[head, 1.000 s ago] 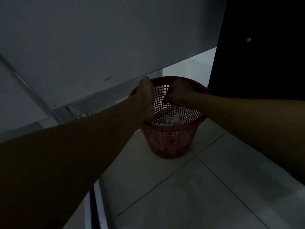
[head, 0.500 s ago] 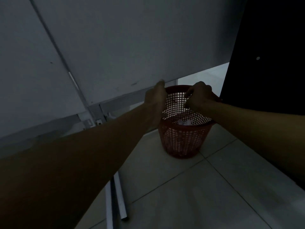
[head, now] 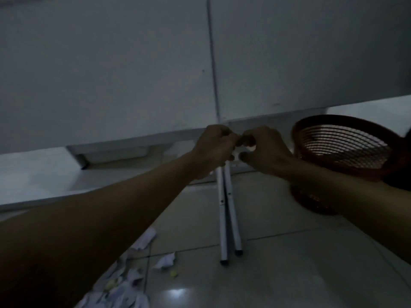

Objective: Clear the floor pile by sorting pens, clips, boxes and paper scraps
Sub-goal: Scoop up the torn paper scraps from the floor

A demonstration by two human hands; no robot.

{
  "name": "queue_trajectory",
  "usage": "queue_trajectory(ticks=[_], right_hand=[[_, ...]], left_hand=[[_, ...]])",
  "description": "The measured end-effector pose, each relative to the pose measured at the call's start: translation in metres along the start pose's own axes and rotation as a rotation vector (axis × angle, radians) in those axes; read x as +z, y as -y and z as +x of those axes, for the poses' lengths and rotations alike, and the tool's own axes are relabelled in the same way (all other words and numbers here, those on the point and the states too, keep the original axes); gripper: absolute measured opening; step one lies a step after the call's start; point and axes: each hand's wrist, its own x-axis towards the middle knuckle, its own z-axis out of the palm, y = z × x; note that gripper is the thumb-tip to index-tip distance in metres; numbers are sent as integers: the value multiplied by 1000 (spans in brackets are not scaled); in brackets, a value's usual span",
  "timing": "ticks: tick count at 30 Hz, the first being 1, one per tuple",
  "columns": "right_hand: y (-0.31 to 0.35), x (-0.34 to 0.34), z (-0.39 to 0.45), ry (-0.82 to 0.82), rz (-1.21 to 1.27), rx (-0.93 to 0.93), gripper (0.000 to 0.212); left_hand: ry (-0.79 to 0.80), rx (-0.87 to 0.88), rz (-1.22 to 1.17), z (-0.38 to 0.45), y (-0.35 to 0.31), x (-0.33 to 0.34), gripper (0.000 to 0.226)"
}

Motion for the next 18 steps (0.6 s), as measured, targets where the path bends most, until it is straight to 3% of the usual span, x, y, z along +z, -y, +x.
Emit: queue_trajectory(ticks=[8,15,18], right_hand=[[120,98,3,412,47,-296,37],[202,155,-8,685,-50,-431,40],[243,179,-23,784,-142,-520,47]], left_hand=[[-88,-83,351,-74,72,-144,21],[-66,-259,602,-142,128,-255,31],[-12,-346,812,-180,156,-304,39]])
